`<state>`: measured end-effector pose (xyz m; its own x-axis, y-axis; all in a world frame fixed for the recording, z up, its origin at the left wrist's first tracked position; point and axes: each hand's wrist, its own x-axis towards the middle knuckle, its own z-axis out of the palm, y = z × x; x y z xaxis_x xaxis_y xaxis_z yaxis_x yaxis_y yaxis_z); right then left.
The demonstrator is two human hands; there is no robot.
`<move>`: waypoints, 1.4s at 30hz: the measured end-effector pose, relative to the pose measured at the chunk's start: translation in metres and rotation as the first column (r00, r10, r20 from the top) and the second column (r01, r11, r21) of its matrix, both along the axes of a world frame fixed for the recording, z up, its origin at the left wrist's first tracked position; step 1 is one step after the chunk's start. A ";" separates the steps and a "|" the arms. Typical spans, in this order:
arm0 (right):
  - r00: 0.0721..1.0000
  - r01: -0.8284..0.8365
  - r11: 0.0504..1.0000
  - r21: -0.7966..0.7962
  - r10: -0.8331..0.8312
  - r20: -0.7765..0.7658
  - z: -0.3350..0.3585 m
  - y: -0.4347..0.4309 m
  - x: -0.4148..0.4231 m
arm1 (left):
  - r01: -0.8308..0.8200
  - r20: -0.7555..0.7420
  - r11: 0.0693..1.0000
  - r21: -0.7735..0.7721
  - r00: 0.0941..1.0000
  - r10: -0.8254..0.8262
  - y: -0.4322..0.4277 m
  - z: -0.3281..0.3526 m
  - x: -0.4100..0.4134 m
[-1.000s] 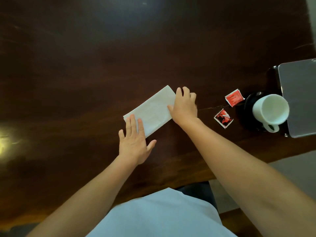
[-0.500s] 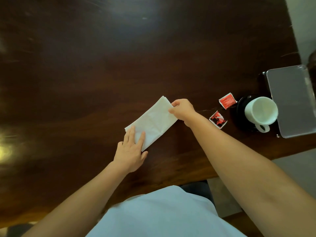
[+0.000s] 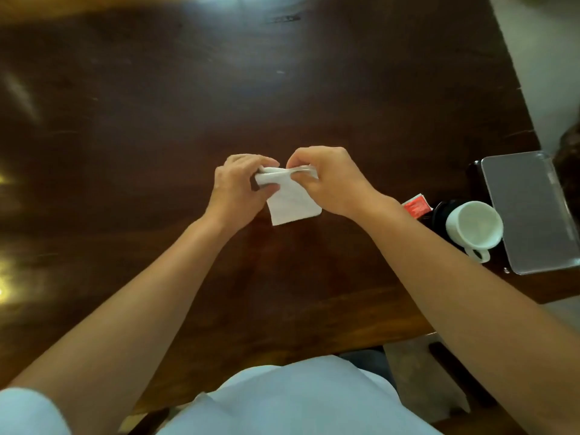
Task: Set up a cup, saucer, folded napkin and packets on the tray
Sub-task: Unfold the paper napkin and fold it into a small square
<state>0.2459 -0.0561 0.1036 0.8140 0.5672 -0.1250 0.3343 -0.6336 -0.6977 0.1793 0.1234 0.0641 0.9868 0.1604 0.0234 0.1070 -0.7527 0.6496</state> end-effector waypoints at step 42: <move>0.836 0.405 0.853 -0.330 -0.491 -0.245 -0.181 0.000 -0.065 | -0.395 -0.448 0.903 -0.168 0.847 0.287 -0.037 -0.142 -0.053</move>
